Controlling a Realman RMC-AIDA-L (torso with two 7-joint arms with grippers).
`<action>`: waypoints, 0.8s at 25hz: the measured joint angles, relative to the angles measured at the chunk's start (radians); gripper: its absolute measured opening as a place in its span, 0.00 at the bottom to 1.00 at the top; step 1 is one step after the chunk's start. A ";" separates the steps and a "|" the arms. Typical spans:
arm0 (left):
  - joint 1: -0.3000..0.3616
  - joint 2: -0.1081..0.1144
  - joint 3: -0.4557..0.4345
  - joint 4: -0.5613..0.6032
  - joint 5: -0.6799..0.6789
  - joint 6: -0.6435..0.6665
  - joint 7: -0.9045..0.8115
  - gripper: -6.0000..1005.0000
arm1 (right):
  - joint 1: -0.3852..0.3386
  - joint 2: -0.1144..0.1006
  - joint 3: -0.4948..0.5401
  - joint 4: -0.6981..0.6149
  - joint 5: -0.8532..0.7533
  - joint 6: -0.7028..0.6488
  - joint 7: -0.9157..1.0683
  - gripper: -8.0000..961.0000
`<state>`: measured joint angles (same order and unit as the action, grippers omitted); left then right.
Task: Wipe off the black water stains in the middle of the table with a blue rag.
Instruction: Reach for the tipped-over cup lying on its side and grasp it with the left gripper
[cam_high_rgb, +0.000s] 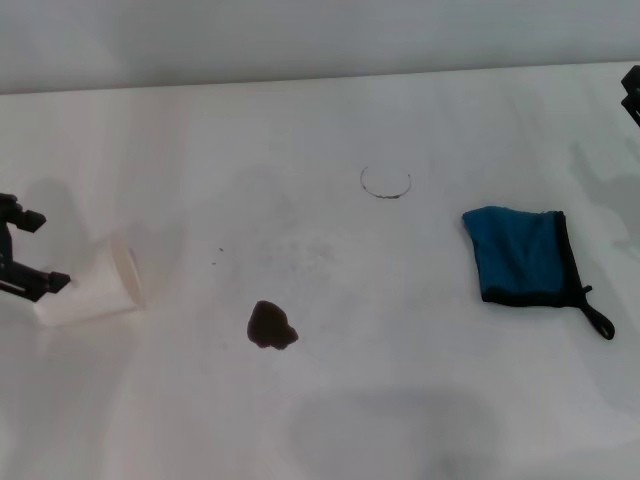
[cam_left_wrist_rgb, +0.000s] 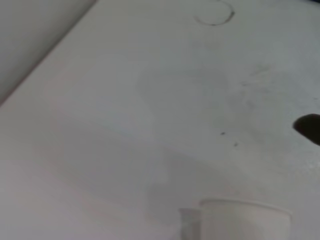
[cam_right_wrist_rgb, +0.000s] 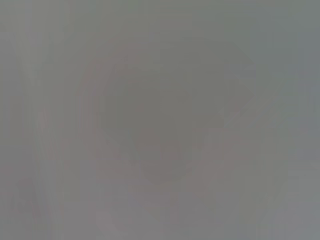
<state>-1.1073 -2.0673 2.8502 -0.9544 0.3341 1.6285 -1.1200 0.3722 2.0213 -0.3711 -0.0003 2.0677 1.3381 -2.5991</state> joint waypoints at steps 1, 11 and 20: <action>0.003 0.000 0.000 0.007 0.001 -0.005 0.005 0.88 | 0.000 0.000 0.000 0.001 0.000 0.005 0.000 0.90; 0.019 -0.005 -0.001 0.074 0.010 -0.087 0.019 0.88 | -0.008 -0.001 0.000 0.010 0.000 0.025 -0.001 0.90; 0.026 -0.007 -0.002 0.172 0.002 -0.155 0.025 0.88 | -0.010 -0.003 0.000 0.010 0.000 0.033 0.001 0.90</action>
<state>-1.0814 -2.0746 2.8486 -0.7827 0.3357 1.4734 -1.0948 0.3624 2.0181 -0.3712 0.0092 2.0677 1.3707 -2.5984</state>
